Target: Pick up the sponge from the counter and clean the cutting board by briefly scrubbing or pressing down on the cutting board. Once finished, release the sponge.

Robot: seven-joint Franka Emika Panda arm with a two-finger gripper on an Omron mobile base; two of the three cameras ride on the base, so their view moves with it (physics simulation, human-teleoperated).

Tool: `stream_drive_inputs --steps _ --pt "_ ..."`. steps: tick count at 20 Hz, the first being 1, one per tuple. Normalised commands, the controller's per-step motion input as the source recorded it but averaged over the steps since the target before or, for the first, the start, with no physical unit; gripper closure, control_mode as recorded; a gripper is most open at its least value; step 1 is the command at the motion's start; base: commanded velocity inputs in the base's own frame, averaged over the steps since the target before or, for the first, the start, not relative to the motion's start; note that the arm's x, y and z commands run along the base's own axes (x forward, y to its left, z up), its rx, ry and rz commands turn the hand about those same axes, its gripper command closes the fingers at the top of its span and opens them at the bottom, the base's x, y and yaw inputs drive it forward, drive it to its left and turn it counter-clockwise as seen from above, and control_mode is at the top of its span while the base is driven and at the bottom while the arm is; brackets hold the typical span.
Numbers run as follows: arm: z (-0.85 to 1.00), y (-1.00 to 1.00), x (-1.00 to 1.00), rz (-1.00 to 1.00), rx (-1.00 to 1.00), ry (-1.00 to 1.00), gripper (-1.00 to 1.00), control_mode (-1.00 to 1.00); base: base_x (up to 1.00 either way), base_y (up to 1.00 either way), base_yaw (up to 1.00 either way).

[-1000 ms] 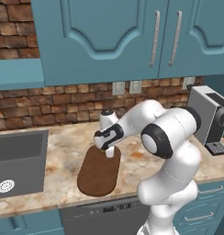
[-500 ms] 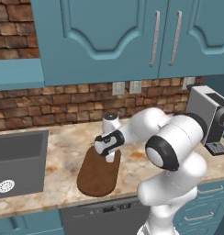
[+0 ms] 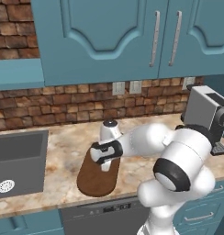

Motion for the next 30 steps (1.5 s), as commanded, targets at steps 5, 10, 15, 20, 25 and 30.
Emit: stream_drive_inputs --steps 5,10,15,20,25,30 --pt "-0.2 0.42 -0.69 -0.02 0.03 0.0 1.0 -1.0 0.0 0.0 0.0" --pt "-0.06 0.24 -0.79 0.0 0.04 0.05 1.0 -1.0 0.0 0.0 0.0" --pt "0.0 0.17 -0.91 0.0 0.06 0.09 1.0 -1.0 0.0 0.0 0.0" --pt "-0.05 0.19 -0.86 0.0 0.06 0.1 1.0 -1.0 0.0 0.0 0.0" --pt "-0.05 0.12 -0.46 0.0 0.05 0.12 1.0 -1.0 0.0 0.0 0.0" --pt "-0.01 -0.33 0.38 0.0 0.01 0.13 1.0 -1.0 0.0 0.0 0.0"
